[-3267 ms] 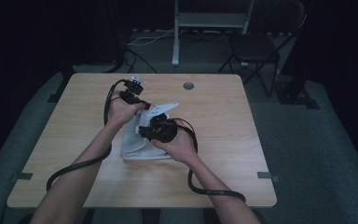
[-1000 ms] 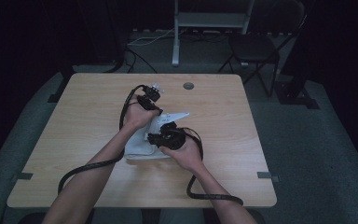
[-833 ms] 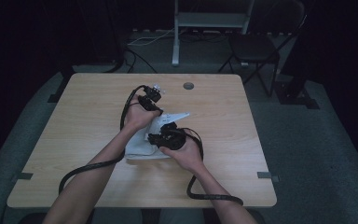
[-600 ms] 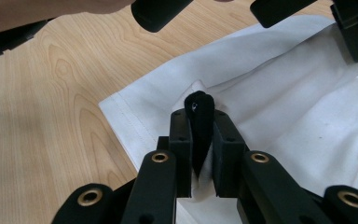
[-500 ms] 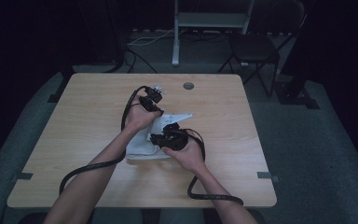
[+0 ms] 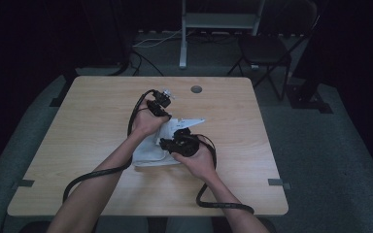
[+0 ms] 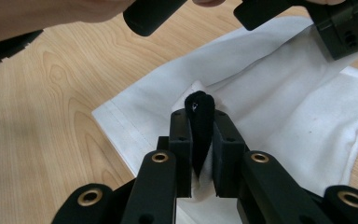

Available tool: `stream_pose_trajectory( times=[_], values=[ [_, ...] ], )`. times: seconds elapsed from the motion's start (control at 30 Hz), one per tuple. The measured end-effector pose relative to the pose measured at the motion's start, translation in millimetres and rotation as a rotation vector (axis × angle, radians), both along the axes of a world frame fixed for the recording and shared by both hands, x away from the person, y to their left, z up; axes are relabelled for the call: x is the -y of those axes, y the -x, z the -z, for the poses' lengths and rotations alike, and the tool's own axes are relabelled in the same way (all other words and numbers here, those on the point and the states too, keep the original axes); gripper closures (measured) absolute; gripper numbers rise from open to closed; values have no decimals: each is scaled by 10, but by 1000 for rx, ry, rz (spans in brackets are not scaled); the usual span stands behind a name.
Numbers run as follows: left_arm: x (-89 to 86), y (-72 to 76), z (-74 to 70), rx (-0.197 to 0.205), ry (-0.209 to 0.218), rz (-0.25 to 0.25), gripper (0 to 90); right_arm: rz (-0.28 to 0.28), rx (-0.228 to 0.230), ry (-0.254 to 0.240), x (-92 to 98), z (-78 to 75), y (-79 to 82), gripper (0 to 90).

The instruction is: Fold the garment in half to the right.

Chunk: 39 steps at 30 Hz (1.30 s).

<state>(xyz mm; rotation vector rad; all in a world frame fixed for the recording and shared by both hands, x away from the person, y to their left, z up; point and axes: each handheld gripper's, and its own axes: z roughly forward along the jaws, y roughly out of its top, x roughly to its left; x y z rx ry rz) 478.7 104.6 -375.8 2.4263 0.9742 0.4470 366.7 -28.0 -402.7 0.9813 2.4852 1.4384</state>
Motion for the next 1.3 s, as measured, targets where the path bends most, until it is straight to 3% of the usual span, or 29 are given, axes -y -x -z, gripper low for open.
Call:
stream_pose_trajectory(
  times=[0.43,0.63,1.1,1.3],
  values=[
    [55,-4,22,10,-22,15,839,45,-19,-12,91,61,-8,809],
    [86,-2,46,11,-35,23,837,53,-40,6,87,103,-4,809],
    [129,10,119,6,-49,34,835,44,-72,46,28,235,-11,809],
    [129,11,125,11,-56,35,835,51,-74,33,52,231,-7,810]
  ],
)
